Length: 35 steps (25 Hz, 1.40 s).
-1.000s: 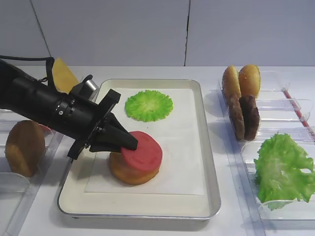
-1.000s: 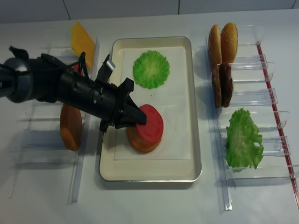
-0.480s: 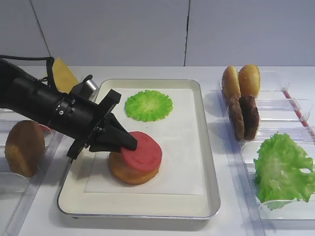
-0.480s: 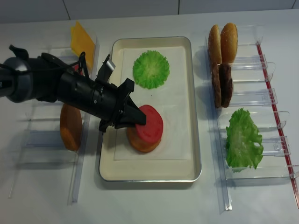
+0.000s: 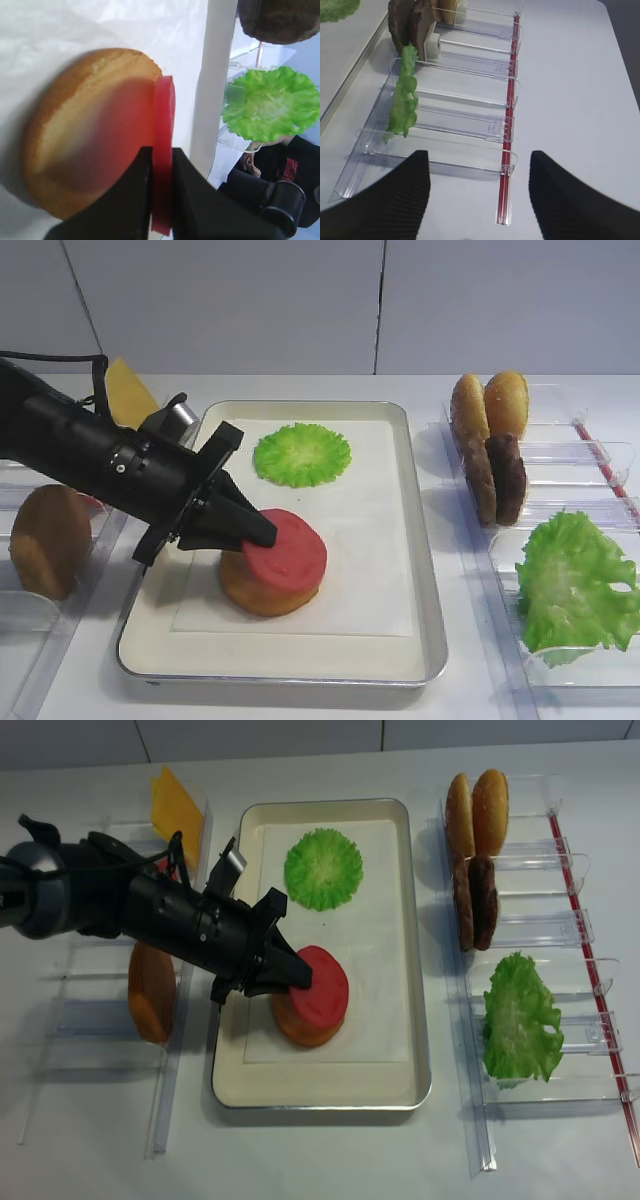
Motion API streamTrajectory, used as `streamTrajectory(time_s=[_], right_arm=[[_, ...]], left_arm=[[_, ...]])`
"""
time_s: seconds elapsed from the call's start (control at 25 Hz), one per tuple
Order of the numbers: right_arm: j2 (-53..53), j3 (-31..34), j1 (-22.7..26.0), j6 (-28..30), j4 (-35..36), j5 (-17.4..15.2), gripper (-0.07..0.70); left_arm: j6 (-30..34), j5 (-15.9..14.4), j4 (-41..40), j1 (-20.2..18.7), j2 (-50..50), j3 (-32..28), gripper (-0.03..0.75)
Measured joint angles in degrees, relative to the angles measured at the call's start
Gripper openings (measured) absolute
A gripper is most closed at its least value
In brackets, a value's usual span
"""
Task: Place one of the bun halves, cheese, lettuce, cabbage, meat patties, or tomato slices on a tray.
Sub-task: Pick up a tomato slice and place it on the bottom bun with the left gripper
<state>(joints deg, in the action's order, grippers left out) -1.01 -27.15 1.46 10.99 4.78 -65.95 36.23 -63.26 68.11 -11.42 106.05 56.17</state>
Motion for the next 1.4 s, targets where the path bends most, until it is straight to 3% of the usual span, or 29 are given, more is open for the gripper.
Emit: streamTrajectory(time_s=[0.2, 0.8, 1.4], right_arm=[[0.00, 0.00, 0.00, 0.00, 0.00, 0.00, 0.471], [0.00, 0.00, 0.00, 0.00, 0.00, 0.00, 0.471], [0.00, 0.00, 0.00, 0.12, 0.00, 0.00, 0.471]], left_arm=[[0.93, -2.62, 0.23, 1.81, 0.00, 0.00, 0.044], [1.32, -1.68, -0.33, 2.64, 0.11, 0.00, 0.043], [0.45, 0.19, -0.42, 1.04, 0.11, 0.00, 0.044]])
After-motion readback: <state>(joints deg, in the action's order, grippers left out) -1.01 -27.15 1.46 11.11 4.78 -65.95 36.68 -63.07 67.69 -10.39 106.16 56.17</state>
